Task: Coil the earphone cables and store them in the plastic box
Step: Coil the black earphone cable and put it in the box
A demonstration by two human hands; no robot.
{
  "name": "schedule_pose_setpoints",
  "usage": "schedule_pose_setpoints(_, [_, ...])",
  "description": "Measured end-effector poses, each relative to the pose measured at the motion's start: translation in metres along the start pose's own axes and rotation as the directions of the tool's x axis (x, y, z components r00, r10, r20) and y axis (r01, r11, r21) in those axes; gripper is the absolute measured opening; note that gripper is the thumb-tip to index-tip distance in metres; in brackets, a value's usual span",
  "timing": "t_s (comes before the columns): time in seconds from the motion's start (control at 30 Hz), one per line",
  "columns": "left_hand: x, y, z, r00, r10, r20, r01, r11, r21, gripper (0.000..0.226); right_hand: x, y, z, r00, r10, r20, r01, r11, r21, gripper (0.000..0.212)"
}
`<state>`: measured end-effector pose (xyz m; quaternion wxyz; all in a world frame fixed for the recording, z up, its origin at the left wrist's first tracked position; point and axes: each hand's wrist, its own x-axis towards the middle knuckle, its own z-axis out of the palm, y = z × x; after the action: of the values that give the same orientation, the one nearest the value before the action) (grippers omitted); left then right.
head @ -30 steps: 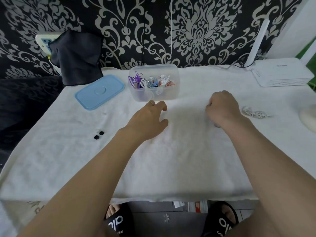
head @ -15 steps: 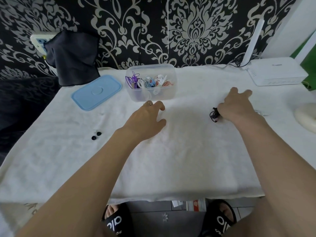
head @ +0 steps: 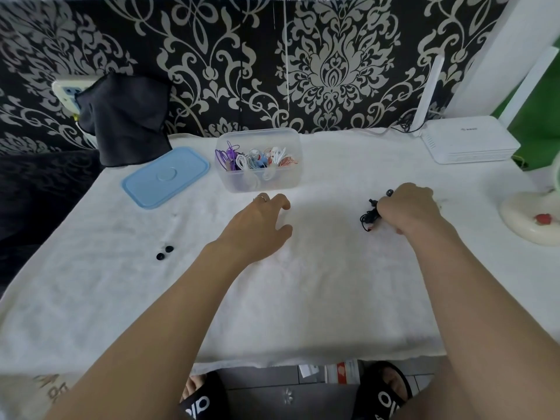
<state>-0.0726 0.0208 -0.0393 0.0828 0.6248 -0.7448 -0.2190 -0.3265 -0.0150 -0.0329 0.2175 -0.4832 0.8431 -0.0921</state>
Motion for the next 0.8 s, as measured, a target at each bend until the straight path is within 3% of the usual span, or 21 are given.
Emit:
schedule_pose_setpoints(0.1, [-0.001, 0.0, -0.001, 1.0, 0.004, -0.005, -0.004, 1.0, -0.005, 0.04, -0.004, -0.006, -0.001, 0.992, -0.124, -0.024, 0.123, 0.992, -0.008, 0.01])
schedule_pose_setpoints(0.17, [-0.001, -0.001, -0.002, 1.0, 0.006, -0.015, -0.006, 1.0, -0.025, 0.04, -0.01, -0.014, -0.002, 0.977, -0.213, -0.025, 0.213, 0.977, 0.027, 0.025])
schedule_pose_setpoints(0.3, [-0.003, -0.01, -0.013, 0.999, -0.038, -0.036, 0.031, 0.985, -0.171, 0.035, -0.042, -0.044, 0.001, 0.921, -0.385, 0.06, 0.354, 0.892, 0.281, 0.013])
schedule_pose_setpoints(0.47, [-0.012, -0.038, -0.031, 0.984, -0.175, 0.015, 0.168, 0.909, -0.381, 0.03, -0.066, -0.077, 0.026, 0.754, -0.585, 0.299, 0.373, 0.755, 0.539, 0.01])
schedule_pose_setpoints(0.53, [-0.018, -0.048, -0.033, 0.975, -0.218, 0.038, 0.212, 0.872, -0.441, 0.033, -0.069, -0.086, 0.038, 0.692, -0.633, 0.346, 0.406, 0.739, 0.538, 0.01])
schedule_pose_setpoints(0.7, [-0.028, -0.062, -0.035, 0.956, -0.281, 0.078, 0.282, 0.819, -0.501, 0.03, -0.08, -0.097, 0.06, 0.536, -0.776, 0.334, 0.694, 0.63, 0.349, 0.014])
schedule_pose_setpoints(0.8, [-0.032, -0.06, -0.04, 0.949, -0.294, 0.114, 0.307, 0.784, -0.539, 0.031, -0.085, -0.104, 0.069, 0.532, -0.799, 0.282, 0.71, 0.602, 0.366, 0.019])
